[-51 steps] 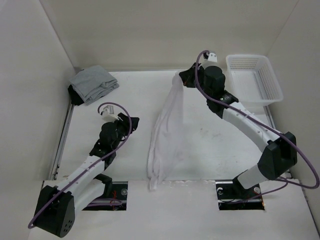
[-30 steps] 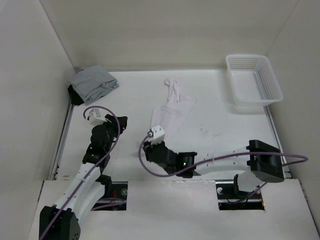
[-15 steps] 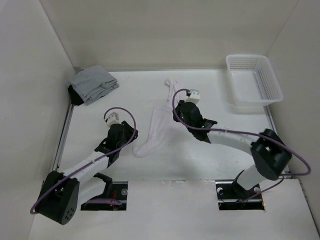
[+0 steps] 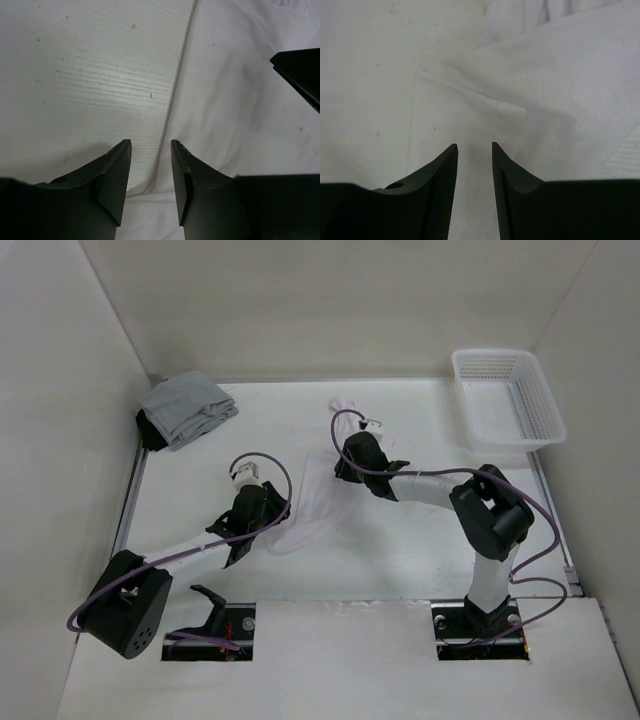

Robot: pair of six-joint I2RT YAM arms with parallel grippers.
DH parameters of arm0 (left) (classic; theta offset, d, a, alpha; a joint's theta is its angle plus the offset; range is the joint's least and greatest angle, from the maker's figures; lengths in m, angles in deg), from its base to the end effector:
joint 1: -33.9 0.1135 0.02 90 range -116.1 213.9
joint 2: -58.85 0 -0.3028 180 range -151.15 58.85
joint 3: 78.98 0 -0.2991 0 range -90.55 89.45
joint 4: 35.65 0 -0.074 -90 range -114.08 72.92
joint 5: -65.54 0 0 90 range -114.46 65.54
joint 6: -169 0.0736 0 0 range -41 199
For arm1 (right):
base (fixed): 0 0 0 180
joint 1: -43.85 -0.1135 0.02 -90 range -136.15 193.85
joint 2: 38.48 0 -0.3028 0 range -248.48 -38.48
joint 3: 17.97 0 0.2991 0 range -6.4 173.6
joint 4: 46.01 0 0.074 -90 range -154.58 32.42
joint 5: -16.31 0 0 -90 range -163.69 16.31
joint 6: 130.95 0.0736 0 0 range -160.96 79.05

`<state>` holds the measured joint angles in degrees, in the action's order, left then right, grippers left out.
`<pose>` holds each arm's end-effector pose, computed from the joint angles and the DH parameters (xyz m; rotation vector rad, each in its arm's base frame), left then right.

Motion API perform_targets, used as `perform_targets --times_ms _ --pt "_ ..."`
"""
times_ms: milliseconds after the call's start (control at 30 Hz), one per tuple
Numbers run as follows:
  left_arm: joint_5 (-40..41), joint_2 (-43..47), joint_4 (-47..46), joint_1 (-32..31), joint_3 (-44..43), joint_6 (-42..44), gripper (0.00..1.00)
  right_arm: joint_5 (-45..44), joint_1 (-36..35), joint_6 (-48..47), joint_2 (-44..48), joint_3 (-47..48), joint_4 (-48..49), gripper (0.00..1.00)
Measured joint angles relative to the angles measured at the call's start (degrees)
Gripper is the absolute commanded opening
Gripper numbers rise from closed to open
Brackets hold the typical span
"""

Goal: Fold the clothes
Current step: Flatten the tank top out

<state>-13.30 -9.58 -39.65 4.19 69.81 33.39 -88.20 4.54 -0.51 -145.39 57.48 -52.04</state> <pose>0.2408 -0.1210 0.1341 -0.4170 2.1507 -0.5532 0.3819 0.2888 0.1587 0.1628 2.2393 0.4897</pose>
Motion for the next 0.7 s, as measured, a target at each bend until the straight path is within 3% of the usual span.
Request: perform_targets --times_ms 367,700 --pt "-0.1 -1.6 -3.7 -0.8 0.2 0.3 0.35 -1.2 3.7 0.3 -3.1 2.4 -3.5 0.42" --pt "-1.8 -2.2 -5.7 0.5 1.3 0.5 0.35 1.5 4.5 0.0 -4.6 4.1 -3.8 0.39"
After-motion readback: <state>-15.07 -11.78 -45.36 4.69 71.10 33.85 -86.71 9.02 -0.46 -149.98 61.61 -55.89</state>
